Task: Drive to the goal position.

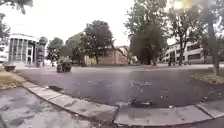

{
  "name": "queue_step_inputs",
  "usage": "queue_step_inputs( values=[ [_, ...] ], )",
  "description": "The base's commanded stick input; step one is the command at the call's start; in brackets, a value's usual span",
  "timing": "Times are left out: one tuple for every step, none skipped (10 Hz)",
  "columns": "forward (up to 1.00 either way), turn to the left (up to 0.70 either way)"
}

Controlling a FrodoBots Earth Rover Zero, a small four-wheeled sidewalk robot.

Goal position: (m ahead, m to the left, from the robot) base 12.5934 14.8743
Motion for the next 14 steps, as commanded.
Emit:
queue_step_inputs(
  values=[
    [0.70, 0.00],
    [0.70, 0.00],
    [0.70, 0.00],
    [0.70, 0.00],
    [0.70, 0.00],
    [0.70, 0.00],
    [0.70, 0.00],
    [0.70, 0.00],
    [0.70, 0.00],
    [0.70, 0.00],
    [0.70, 0.00],
    [0.70, 0.00],
    [0.70, 0.00],
    [0.70, 0.00]
  ],
)
